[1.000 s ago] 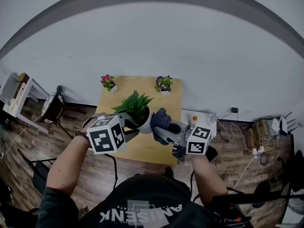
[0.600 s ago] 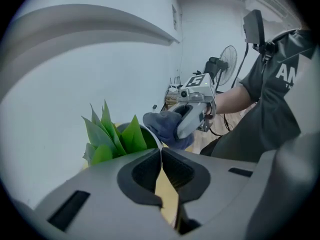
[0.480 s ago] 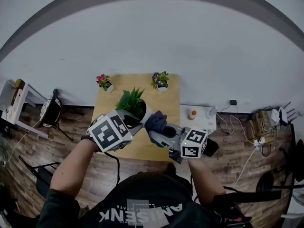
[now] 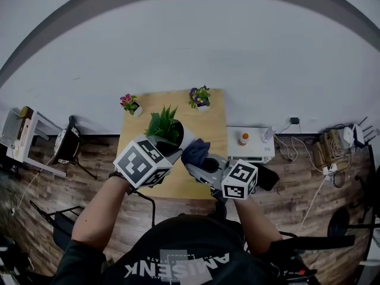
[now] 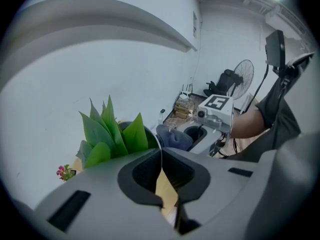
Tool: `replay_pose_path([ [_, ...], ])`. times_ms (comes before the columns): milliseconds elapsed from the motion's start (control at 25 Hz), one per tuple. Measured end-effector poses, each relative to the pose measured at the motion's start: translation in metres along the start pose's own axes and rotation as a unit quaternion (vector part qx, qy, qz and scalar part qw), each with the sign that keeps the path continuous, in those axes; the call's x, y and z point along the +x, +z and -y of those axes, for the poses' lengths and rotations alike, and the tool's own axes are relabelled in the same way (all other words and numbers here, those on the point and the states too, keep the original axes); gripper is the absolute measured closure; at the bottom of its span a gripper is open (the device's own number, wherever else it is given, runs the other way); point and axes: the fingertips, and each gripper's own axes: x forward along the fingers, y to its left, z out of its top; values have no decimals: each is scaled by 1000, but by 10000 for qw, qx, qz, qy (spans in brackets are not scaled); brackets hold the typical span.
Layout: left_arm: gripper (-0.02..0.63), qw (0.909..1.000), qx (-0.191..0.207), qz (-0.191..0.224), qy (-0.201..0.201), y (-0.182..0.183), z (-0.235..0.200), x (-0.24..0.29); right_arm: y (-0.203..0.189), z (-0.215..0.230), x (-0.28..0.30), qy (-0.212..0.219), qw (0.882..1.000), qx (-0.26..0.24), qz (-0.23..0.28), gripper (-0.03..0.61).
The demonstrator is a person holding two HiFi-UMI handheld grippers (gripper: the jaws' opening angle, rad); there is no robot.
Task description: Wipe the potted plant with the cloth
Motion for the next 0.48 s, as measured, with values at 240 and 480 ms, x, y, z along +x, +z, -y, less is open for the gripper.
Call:
replay_pose_path([
  [240,606,9996,-249,117,81,8,1,-1,-14,-3,9,-20,9999,-21,-170,528],
  [480,606,9981,-504,346,21,18,5,-5,-26,-3,16,-34,9997,79,-236,528],
])
